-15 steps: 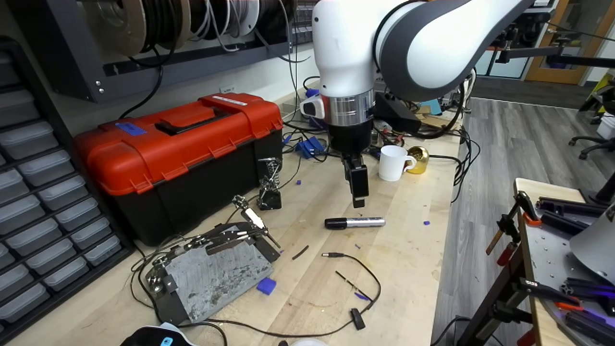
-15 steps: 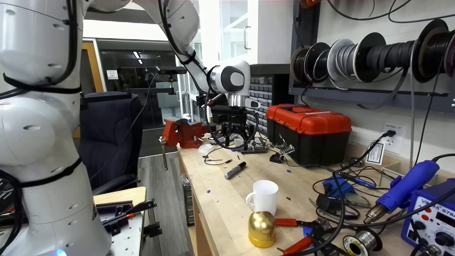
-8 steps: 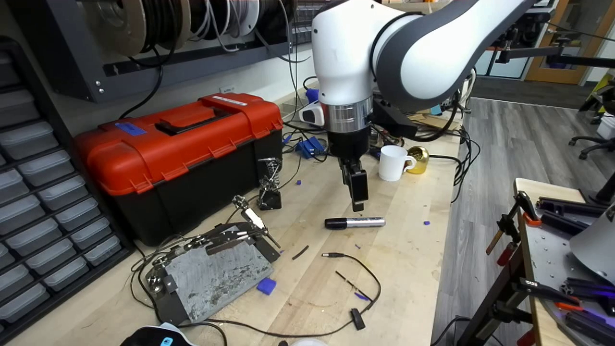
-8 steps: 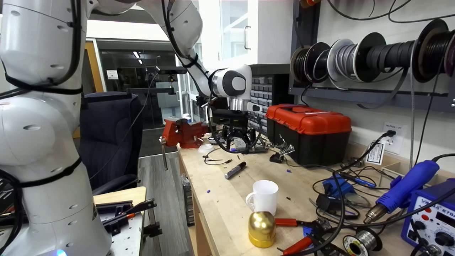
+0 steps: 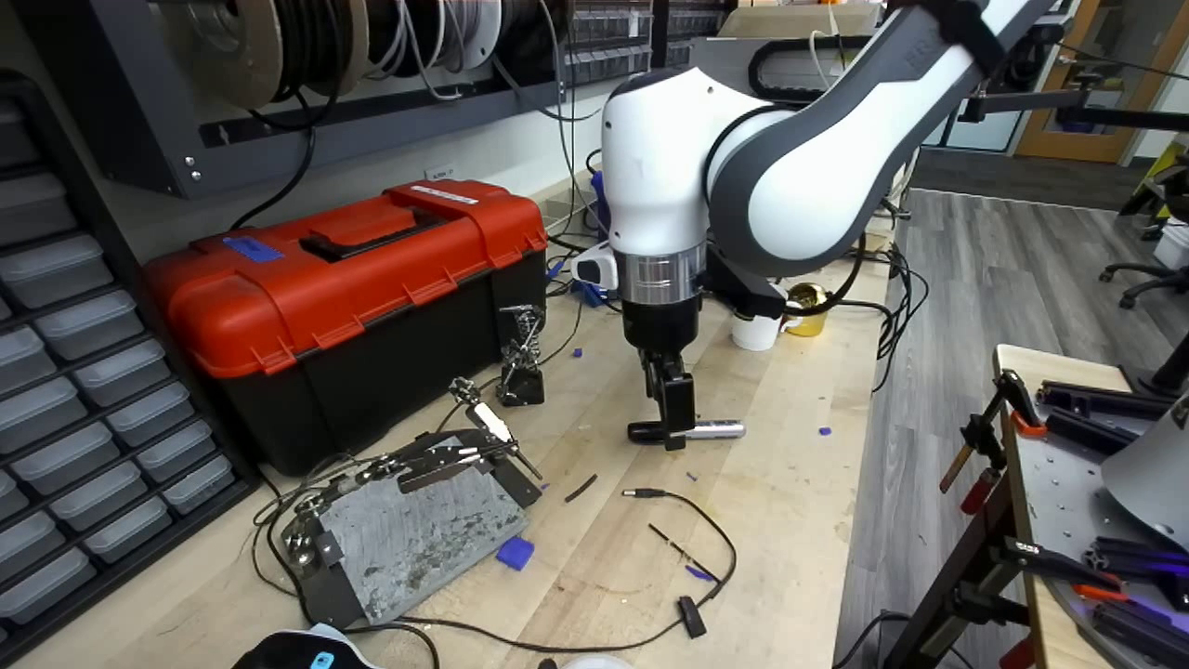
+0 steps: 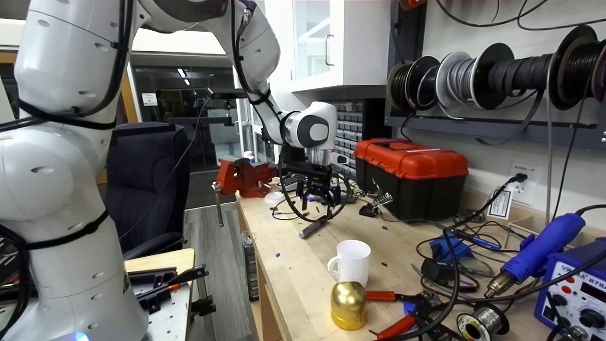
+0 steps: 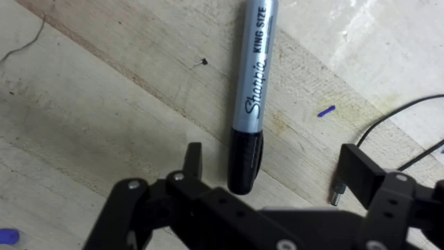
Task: Put the marker in the mug
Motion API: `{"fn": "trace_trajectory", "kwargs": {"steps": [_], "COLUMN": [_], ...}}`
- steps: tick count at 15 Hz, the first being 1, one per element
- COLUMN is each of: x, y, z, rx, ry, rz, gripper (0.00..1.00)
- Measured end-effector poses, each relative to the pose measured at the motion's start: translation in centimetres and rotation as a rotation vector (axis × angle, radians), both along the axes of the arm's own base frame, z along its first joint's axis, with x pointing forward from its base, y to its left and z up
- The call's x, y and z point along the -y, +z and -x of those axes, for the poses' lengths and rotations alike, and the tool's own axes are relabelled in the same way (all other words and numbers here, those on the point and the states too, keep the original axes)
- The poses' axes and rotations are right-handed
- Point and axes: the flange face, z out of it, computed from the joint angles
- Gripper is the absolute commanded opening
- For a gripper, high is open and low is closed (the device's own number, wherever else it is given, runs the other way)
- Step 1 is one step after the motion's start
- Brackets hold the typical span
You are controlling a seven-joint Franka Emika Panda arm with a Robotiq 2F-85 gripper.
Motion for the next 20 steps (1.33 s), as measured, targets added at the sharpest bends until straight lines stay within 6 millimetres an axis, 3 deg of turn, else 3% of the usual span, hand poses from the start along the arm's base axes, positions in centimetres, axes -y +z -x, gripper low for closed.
{"fn": "trace_trajectory", "kwargs": {"steps": [11, 12, 20], "x": [-0.1, -0.2, -0.1], "y": [-2.1, -2.4, -2.8], "z": [-0.1, -0.2, -0.9], "rx": [-0.028, -0.03, -0.029], "ry": [0.003, 0.005, -0.002], "rz": [-0.014, -0.015, -0.028], "gripper": [1.0, 0.79, 0.23]}}
